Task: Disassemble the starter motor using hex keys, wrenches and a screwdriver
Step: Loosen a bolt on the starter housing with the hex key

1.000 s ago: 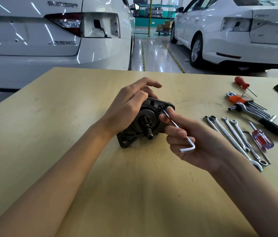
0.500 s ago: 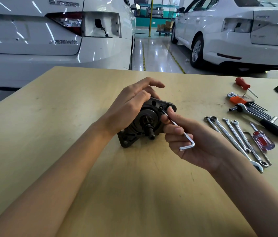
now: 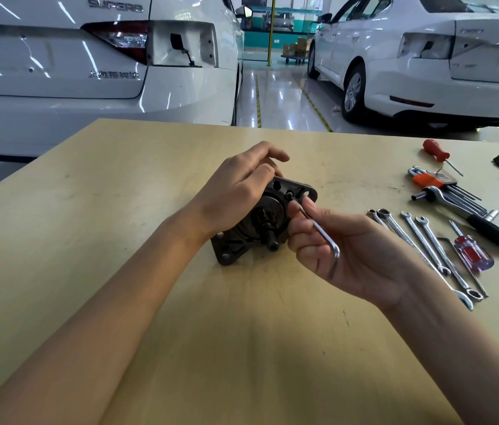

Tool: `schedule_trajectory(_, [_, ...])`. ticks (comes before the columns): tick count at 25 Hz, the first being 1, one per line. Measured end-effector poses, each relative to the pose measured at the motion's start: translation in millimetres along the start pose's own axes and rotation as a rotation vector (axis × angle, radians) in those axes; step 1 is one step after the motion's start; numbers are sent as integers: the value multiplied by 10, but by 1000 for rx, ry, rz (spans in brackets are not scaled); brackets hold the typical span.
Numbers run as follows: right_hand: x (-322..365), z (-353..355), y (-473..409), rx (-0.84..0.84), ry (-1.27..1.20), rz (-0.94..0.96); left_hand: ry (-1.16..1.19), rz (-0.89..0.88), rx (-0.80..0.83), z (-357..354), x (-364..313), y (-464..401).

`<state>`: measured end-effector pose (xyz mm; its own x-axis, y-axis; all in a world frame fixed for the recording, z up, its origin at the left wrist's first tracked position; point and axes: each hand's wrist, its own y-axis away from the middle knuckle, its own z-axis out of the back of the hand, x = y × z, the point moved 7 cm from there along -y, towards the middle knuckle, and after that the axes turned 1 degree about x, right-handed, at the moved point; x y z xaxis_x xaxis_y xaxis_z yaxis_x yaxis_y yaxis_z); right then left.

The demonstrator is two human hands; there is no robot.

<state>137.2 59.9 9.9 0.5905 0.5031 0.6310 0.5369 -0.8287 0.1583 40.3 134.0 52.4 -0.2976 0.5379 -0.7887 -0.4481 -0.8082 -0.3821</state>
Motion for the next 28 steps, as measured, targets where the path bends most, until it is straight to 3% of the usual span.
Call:
schedule_trajectory(4, [-34,-10,-8,12,13,-19,-19,-2,7,-7,-7,-4])
schedule_trajectory(9, [-3,36,13,-93,116,-1,-91,-40,25,-16,-27,-23])
schedule_trajectory(17, [-3,-9,55,55,27,4,-72,-26,10,-16,-10,-26])
schedule_trajectory(28, [-7,-24,54,10,11,42,-104,-36,30,-15,-7,-41])
